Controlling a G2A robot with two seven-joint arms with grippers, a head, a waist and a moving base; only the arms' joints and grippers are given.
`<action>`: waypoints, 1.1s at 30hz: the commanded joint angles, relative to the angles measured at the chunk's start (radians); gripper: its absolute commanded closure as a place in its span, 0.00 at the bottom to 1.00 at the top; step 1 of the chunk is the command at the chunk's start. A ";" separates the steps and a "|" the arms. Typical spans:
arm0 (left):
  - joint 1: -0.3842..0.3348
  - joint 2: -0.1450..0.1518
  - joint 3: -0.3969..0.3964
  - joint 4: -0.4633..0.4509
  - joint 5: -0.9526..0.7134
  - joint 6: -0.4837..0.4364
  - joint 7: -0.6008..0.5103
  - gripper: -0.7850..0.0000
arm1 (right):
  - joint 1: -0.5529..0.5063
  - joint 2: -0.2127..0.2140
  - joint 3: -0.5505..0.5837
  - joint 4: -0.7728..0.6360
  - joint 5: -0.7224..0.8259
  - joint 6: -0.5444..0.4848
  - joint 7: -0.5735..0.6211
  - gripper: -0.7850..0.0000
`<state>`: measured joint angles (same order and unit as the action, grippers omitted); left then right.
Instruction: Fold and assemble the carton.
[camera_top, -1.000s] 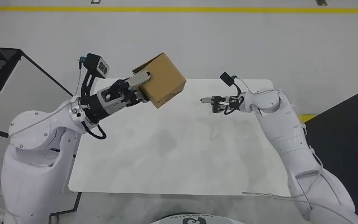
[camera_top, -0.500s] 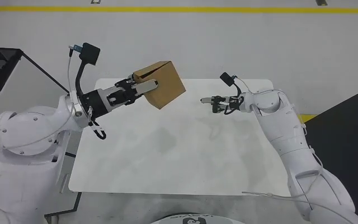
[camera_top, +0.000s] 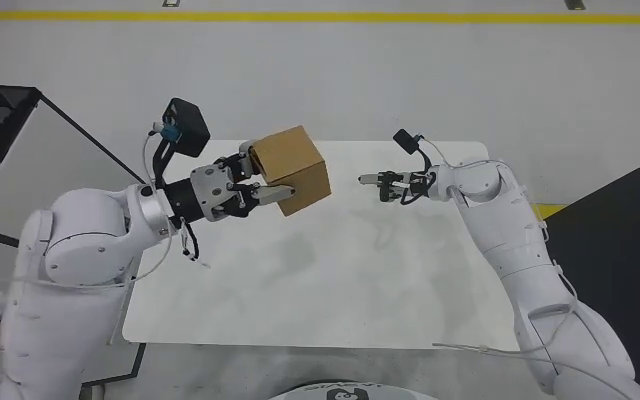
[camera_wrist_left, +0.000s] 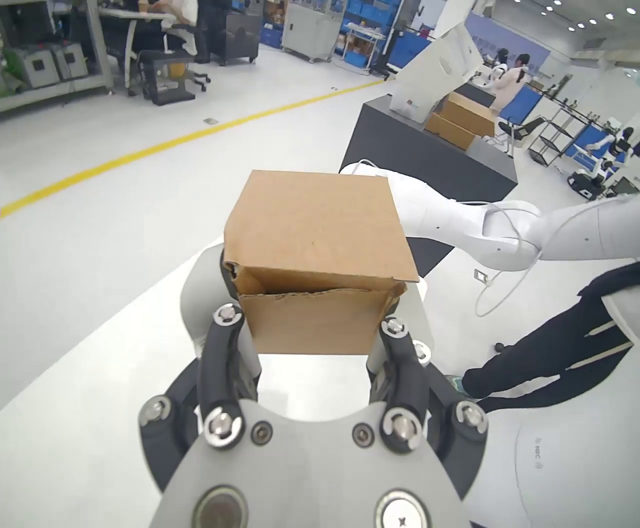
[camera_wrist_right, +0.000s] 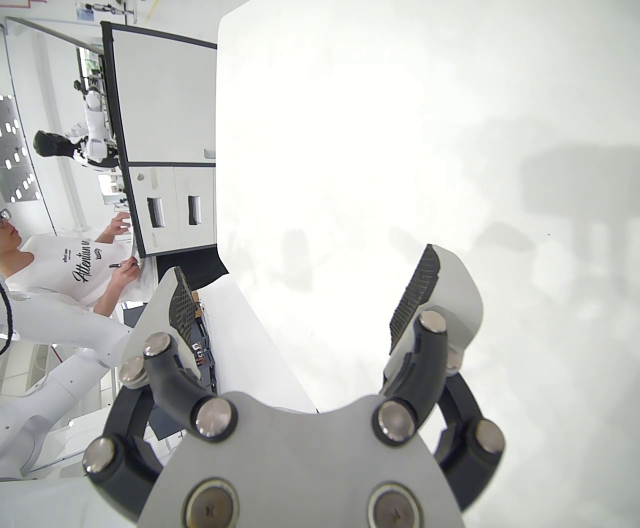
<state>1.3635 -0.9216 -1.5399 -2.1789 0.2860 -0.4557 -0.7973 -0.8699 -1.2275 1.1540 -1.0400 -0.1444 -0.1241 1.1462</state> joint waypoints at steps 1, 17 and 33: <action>0.003 -0.001 0.001 0.002 0.004 0.012 0.010 1.00 | 0.000 0.000 0.000 0.000 0.000 0.000 0.000 0.00; -0.015 -0.010 0.066 0.066 0.287 -0.325 0.248 1.00 | 0.000 0.000 0.000 0.000 0.000 0.000 0.000 0.00; -0.021 -0.016 0.119 0.130 0.387 -0.456 0.371 1.00 | 0.000 0.000 0.000 0.000 0.000 0.000 0.000 0.00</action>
<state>1.3407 -0.9389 -1.4239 -2.0450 0.6354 -0.8938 -0.4177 -0.8699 -1.2275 1.1540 -1.0400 -0.1444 -0.1241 1.1462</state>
